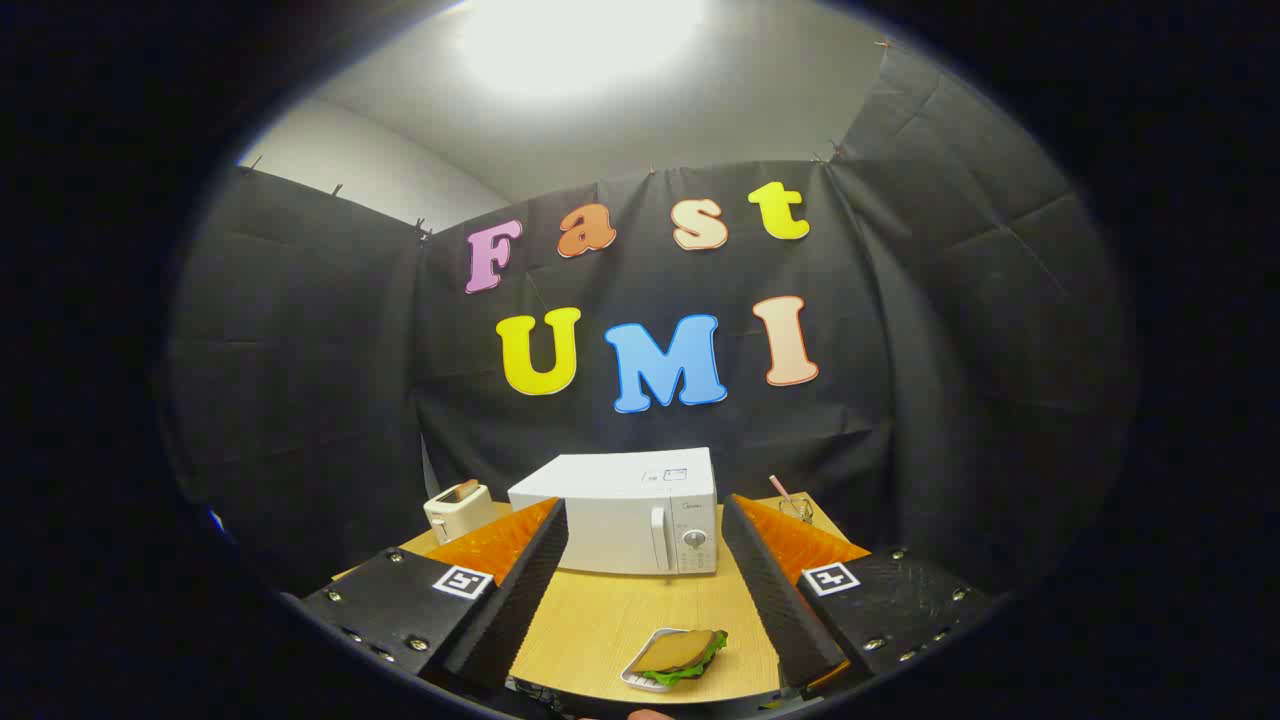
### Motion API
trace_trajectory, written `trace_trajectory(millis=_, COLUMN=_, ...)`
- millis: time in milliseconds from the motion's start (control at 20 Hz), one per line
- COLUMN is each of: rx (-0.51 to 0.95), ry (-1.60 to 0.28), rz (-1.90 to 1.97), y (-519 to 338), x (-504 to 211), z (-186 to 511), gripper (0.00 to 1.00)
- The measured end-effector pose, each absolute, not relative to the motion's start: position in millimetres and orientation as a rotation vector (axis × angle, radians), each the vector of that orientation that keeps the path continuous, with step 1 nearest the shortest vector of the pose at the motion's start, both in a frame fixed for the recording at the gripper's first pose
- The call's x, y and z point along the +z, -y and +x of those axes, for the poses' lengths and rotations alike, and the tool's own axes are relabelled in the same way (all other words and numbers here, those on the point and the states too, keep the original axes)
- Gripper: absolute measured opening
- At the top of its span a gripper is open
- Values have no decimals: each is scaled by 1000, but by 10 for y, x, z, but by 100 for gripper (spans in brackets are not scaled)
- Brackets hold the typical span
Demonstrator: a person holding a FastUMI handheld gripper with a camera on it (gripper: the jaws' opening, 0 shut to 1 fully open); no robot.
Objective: Open the microwave, put the food inside, and close the microwave door.
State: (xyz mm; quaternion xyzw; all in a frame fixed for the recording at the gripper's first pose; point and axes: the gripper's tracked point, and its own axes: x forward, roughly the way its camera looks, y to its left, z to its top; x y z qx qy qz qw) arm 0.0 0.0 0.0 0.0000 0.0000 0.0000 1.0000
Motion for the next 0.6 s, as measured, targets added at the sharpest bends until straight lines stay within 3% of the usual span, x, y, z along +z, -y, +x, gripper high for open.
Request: trace_trajectory(millis=600, rx=2, ry=18, rz=-17, y=-28, x=26, z=93, gripper=97)
